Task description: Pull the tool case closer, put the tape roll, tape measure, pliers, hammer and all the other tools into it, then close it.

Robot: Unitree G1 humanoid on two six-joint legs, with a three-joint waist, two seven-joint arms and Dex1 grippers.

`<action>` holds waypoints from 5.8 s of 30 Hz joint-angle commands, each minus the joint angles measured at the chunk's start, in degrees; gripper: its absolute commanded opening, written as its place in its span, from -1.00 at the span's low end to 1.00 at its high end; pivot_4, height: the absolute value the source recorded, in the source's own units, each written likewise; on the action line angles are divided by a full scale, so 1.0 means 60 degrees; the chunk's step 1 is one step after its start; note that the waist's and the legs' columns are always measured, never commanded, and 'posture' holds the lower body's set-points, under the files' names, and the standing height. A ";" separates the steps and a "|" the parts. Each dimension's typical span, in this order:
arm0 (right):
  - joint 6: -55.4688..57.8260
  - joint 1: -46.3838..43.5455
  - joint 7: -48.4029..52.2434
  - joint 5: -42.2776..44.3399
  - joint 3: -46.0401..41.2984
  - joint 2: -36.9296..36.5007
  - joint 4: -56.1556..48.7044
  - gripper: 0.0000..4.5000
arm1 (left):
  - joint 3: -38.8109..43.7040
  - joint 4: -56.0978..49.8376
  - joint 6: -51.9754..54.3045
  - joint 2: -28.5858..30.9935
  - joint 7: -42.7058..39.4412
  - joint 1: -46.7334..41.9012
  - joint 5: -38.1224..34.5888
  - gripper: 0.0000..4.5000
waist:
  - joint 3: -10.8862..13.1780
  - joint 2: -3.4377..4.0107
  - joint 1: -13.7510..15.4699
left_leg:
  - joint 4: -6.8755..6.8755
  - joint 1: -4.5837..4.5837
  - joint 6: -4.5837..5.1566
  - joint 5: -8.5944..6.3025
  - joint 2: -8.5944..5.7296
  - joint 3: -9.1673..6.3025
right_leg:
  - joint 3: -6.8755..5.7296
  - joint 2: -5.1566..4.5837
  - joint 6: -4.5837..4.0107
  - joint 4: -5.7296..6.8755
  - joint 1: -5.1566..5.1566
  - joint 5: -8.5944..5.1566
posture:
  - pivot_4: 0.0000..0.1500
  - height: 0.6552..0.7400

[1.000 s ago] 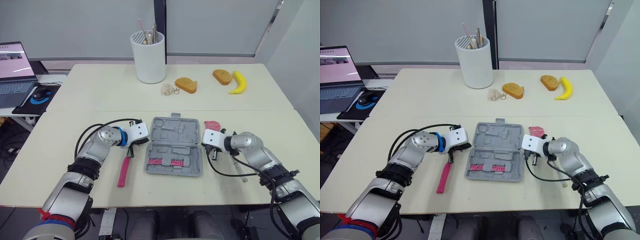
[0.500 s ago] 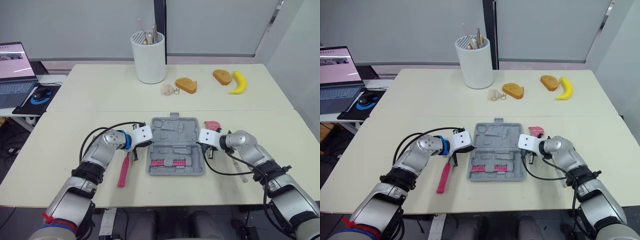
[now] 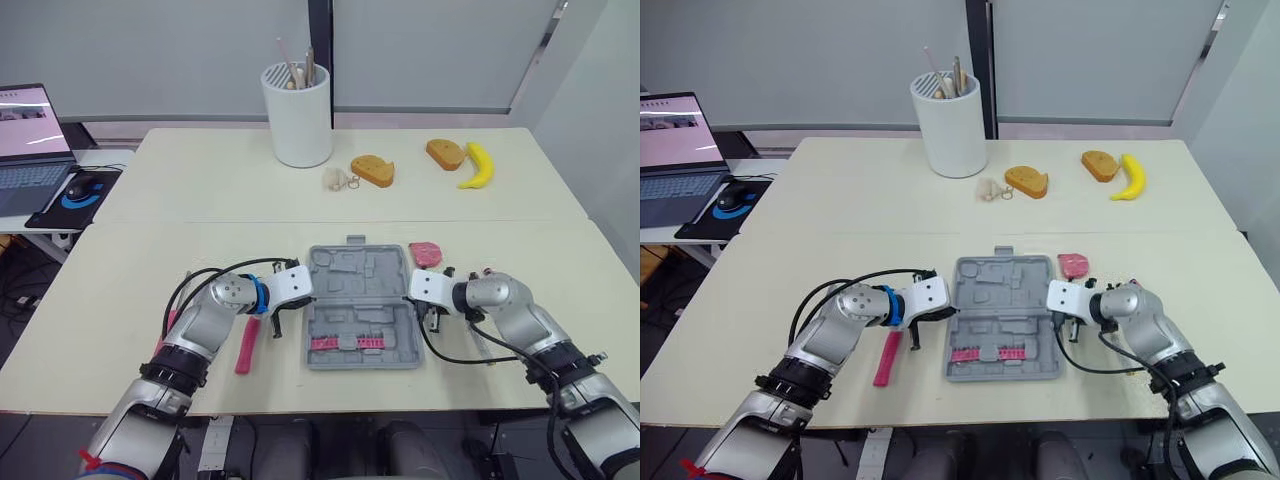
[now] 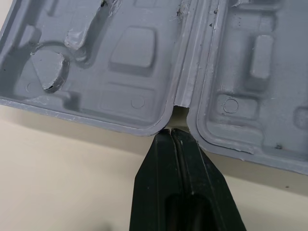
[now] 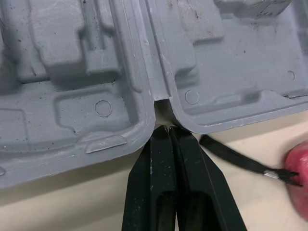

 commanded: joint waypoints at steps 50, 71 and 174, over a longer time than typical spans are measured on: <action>0.3408 0.3282 0.0746 0.0893 0.0171 -0.0394 -0.5799 -0.99 | -0.1417 -0.4074 0.1297 0.0816 -0.1264 0.2662 -0.0122 -1.00 | -0.0020 0.0015 0.0025 | -0.0013 0.0024 0.0003 -0.0003 0.0005 -0.0049 | -0.0018 -0.0039 0.0001 -0.0083 0.0077 -0.0002 | 1.00 1.00; 0.3756 0.3958 0.0650 0.0802 0.0429 -0.0378 -0.6569 -0.99 | -0.1488 -0.4380 0.1351 0.1093 -0.1290 0.2954 -0.0121 -1.00 | -0.0057 0.0031 0.0023 | -0.0020 0.0027 0.0004 -0.0004 0.0010 -0.0052 | -0.0024 -0.0036 0.0002 -0.0103 0.0087 -0.0003 | 1.00 1.00; 0.2654 0.5763 0.1220 0.6095 -0.8773 -0.4192 -0.2357 0.99 | 0.7417 0.1797 0.1926 0.5544 -0.1810 0.3260 -0.5809 1.00 | -0.0034 0.0045 0.0097 | -0.0041 0.0011 0.0015 -0.0035 0.0034 -0.0019 | -0.0031 -0.0078 -0.0007 -0.0150 0.0074 -0.0006 | 1.00 1.00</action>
